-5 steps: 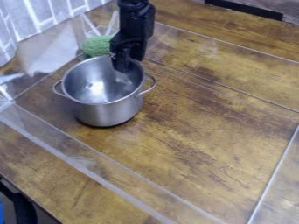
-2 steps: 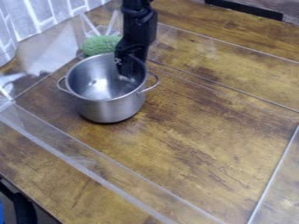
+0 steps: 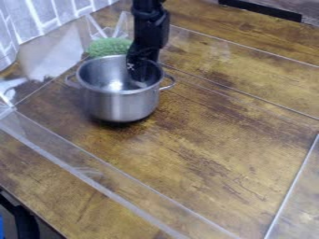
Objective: Move the pink spoon to the right side of the table
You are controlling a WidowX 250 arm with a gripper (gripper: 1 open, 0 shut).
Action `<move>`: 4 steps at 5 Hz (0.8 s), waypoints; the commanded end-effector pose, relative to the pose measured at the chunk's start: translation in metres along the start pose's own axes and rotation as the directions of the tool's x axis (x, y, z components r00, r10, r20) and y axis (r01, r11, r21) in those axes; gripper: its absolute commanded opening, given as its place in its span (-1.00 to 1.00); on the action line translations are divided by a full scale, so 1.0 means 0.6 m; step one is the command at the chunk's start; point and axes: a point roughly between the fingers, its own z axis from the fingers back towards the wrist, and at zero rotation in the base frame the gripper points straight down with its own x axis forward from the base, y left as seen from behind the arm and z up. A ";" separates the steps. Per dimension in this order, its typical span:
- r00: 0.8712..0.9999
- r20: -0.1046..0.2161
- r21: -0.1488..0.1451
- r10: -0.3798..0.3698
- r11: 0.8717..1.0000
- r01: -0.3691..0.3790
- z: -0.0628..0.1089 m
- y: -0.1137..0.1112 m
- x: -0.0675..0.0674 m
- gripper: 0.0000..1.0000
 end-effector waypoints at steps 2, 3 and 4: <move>0.999 -0.009 0.035 0.048 0.998 -0.048 0.019 0.009 -0.029 -1.00; 0.998 -0.007 0.031 0.057 0.998 -0.057 0.035 0.004 -0.039 -1.00; 0.997 -0.031 0.037 0.068 0.997 -0.067 0.066 -0.003 -0.053 -1.00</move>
